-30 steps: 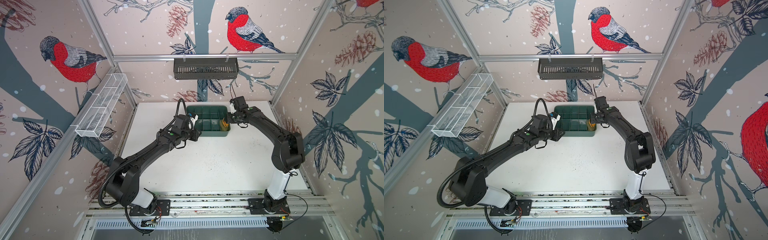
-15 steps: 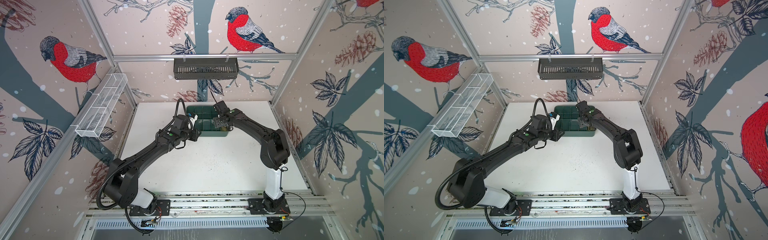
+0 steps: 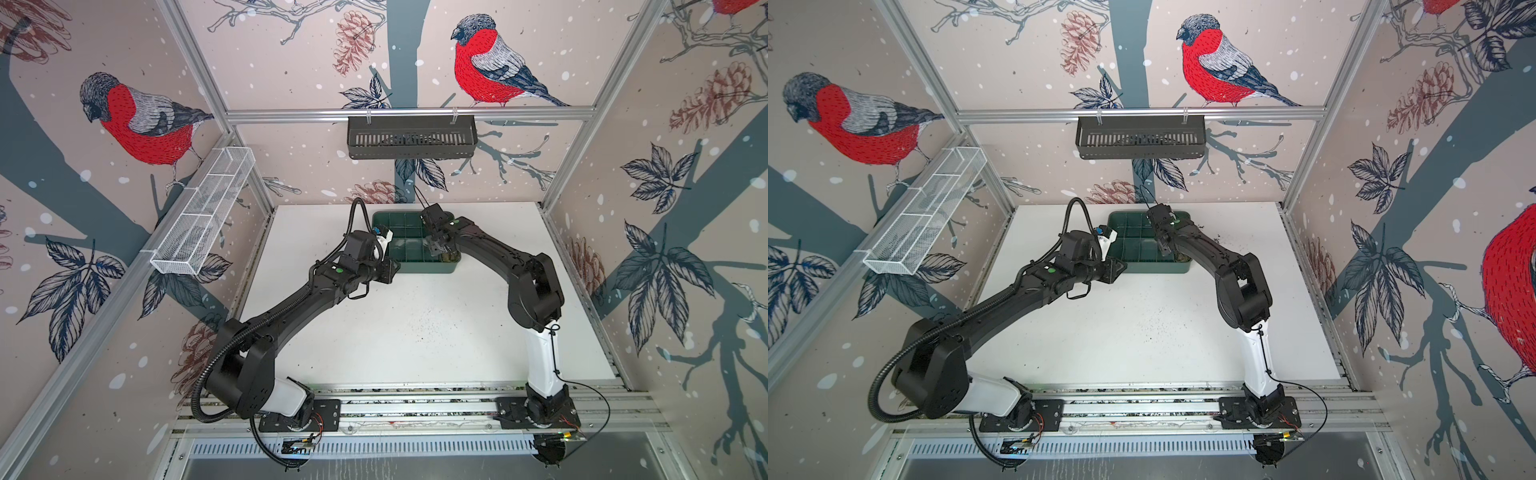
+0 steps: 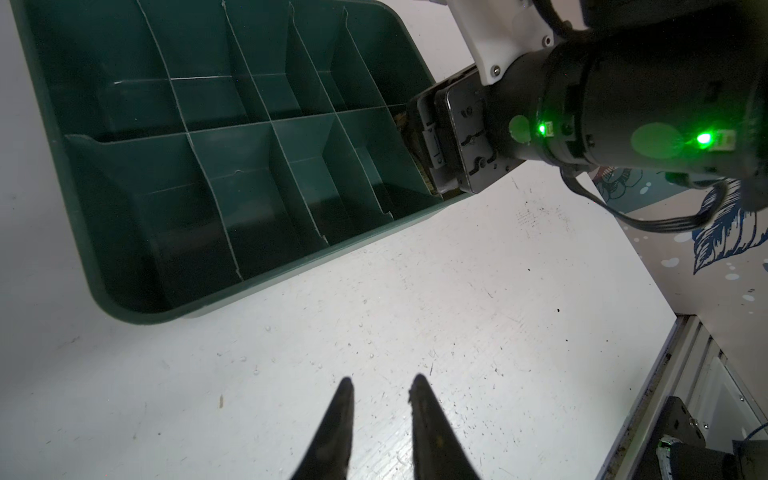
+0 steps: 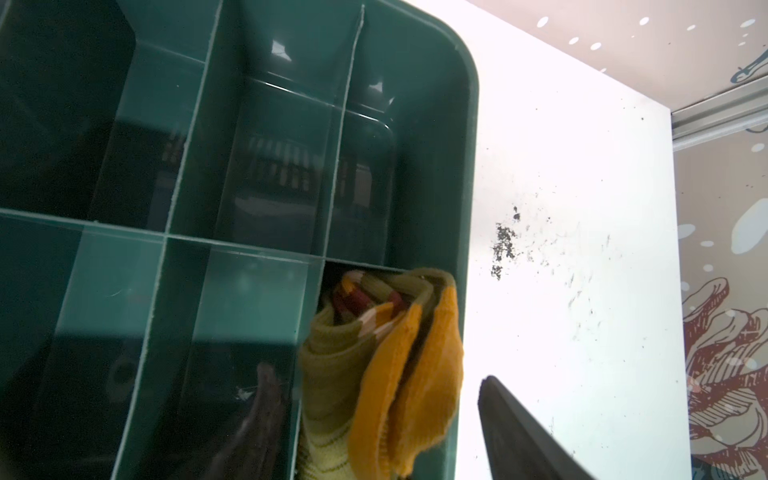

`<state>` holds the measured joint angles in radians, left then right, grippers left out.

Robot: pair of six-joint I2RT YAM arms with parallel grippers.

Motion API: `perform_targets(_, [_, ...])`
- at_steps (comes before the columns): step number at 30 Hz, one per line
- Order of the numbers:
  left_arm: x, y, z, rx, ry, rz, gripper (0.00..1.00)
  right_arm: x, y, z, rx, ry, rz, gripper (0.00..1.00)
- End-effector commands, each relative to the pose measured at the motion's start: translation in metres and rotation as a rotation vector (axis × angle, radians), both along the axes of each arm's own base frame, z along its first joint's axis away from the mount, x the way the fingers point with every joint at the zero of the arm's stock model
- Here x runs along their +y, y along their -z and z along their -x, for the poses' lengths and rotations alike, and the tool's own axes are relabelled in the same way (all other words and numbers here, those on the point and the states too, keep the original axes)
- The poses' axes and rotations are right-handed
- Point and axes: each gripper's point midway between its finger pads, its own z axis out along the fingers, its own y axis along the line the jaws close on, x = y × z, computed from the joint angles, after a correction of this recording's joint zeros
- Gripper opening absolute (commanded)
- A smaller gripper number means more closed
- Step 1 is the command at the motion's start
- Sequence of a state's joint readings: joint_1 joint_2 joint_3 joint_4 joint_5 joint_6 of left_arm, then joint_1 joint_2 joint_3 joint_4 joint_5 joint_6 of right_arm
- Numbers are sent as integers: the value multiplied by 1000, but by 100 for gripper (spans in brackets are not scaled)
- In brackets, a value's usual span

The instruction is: Roll the socks

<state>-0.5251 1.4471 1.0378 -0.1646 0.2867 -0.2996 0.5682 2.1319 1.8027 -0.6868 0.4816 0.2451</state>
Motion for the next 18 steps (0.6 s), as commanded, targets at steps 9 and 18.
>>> perform_targets(9, [2, -2, -2, -15, -4, 10, 26, -2, 16, -2, 35, -7, 63, 62])
perform_targets(18, [3, -4, -2, -18, -7, 10, 26, -6, 26, -2, 58, 2, 59, 33])
